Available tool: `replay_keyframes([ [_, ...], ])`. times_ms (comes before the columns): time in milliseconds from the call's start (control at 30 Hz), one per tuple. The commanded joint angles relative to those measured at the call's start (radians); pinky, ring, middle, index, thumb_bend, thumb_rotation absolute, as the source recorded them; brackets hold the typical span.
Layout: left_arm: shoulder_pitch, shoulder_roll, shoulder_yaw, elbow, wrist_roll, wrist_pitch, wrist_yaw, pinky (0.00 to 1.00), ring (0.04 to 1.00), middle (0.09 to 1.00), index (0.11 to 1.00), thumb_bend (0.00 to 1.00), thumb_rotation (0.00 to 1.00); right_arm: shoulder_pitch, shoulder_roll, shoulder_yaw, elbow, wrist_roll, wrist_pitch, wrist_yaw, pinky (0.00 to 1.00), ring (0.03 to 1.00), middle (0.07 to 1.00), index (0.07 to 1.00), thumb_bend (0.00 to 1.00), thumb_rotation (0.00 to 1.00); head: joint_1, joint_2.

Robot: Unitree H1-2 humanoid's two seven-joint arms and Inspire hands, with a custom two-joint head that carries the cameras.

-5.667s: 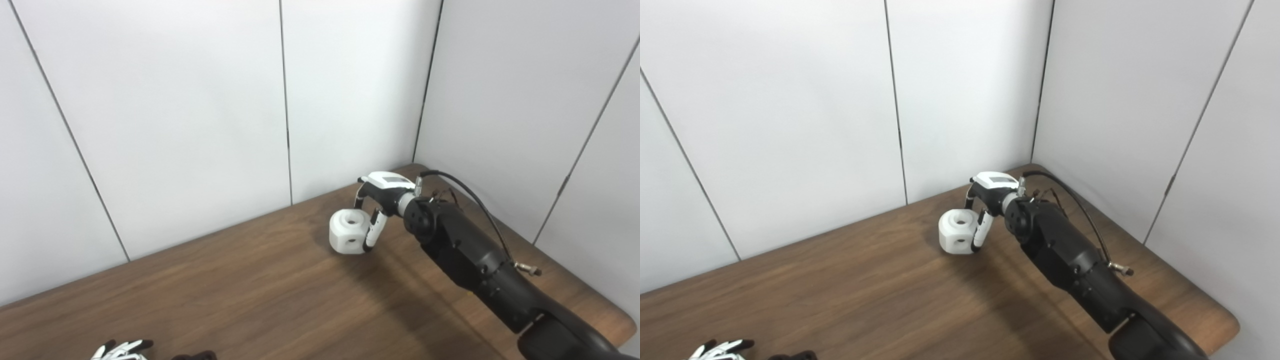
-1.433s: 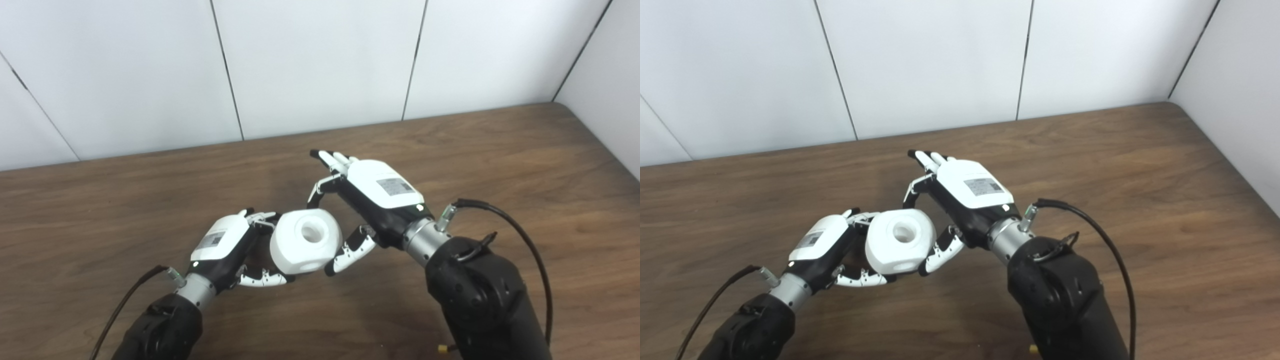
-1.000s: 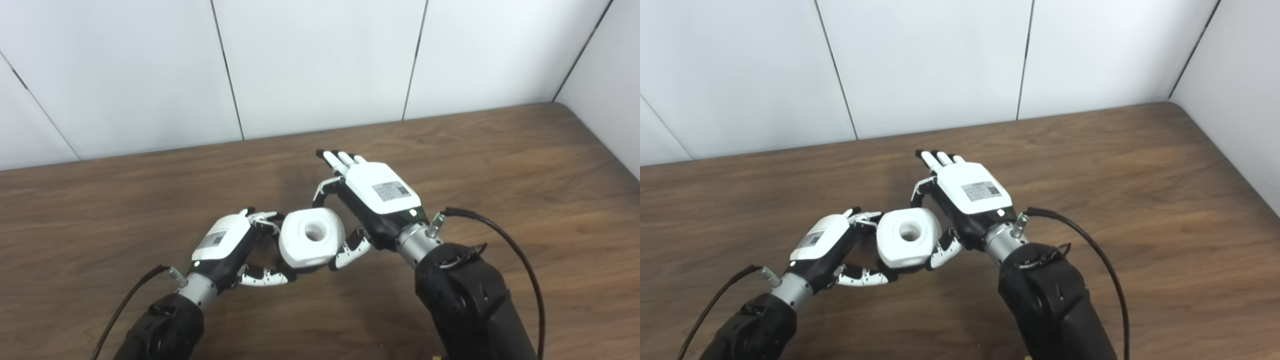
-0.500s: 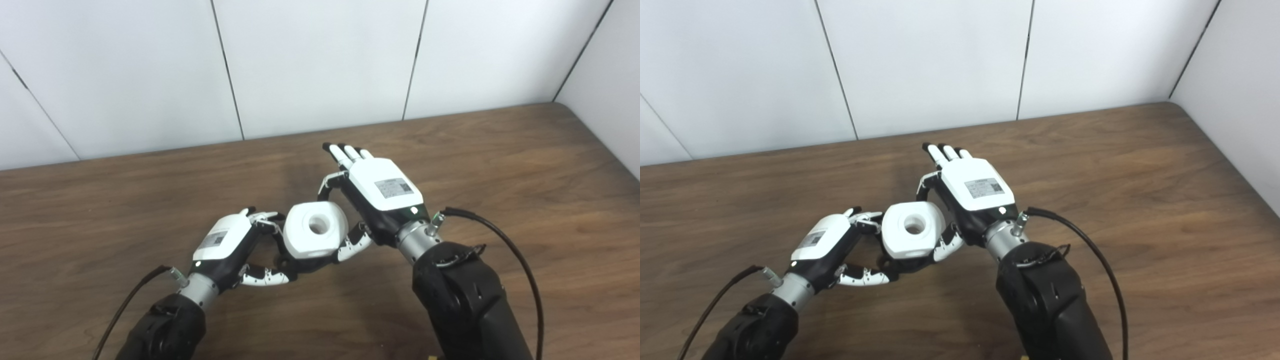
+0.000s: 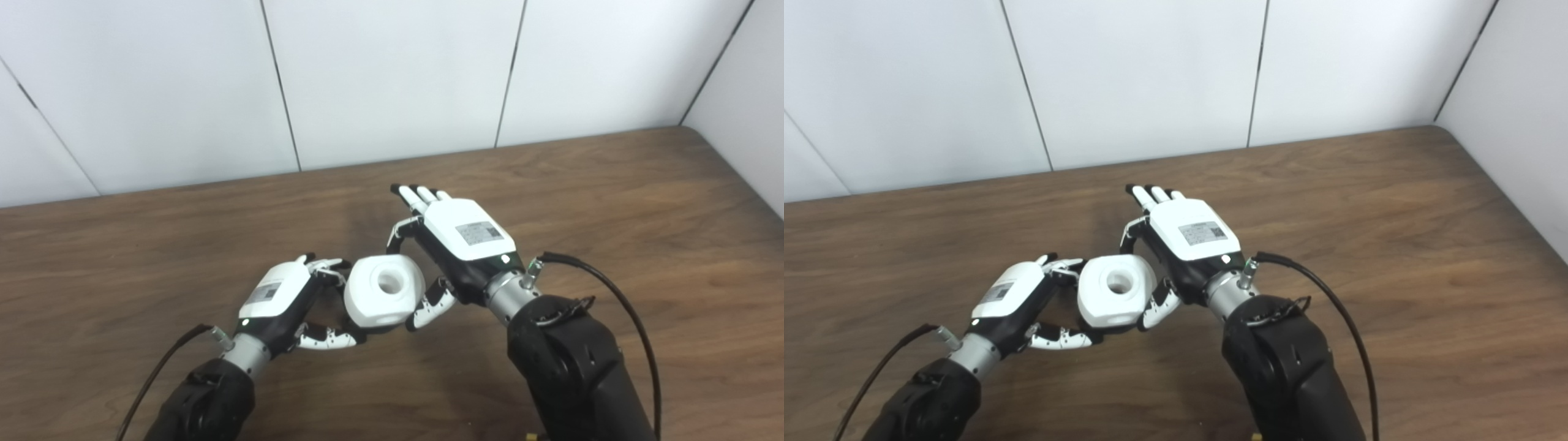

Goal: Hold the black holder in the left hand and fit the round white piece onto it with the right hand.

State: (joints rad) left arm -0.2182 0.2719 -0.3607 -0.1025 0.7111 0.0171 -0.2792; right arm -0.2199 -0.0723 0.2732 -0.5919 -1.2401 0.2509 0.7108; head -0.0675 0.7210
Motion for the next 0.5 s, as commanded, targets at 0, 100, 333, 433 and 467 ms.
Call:
replay_keyframes([
  [0,-0.025,-0.011,-0.007,-0.015,0.002,-0.003,0.003,1.0,0.89,0.882,0.482,0.52,0.04,-0.019,-0.002,0.01,-0.004,0.0,-0.032,-0.002,1.0,1.0,1.0,0.481,0.52,0.14,0.0,0.001],
  [100,-0.025,-0.012,-0.007,-0.013,0.002,-0.005,0.005,1.0,0.888,0.882,0.482,0.52,0.04,-0.011,0.0,0.014,0.013,-0.003,-0.04,-0.008,1.0,1.0,1.0,0.481,0.52,0.13,0.0,0.001],
  [333,-0.022,-0.012,-0.005,-0.016,0.001,-0.006,0.006,1.0,0.888,0.879,0.481,0.52,0.04,0.003,0.003,0.023,0.024,-0.004,-0.042,-0.001,1.0,1.0,1.0,0.481,0.52,0.13,-0.001,0.005],
  [433,-0.022,-0.012,-0.005,-0.018,0.003,-0.004,0.005,1.0,0.889,0.881,0.482,0.52,0.04,0.008,0.001,0.031,0.031,-0.001,-0.045,-0.003,1.0,1.0,1.0,0.481,0.52,0.13,-0.001,0.0],
  [467,-0.022,-0.012,-0.005,-0.019,0.004,-0.002,0.004,1.0,0.89,0.882,0.482,0.52,0.04,0.01,0.0,0.032,0.033,-0.001,-0.046,-0.006,1.0,1.0,1.0,0.481,0.52,0.13,-0.001,0.0],
])
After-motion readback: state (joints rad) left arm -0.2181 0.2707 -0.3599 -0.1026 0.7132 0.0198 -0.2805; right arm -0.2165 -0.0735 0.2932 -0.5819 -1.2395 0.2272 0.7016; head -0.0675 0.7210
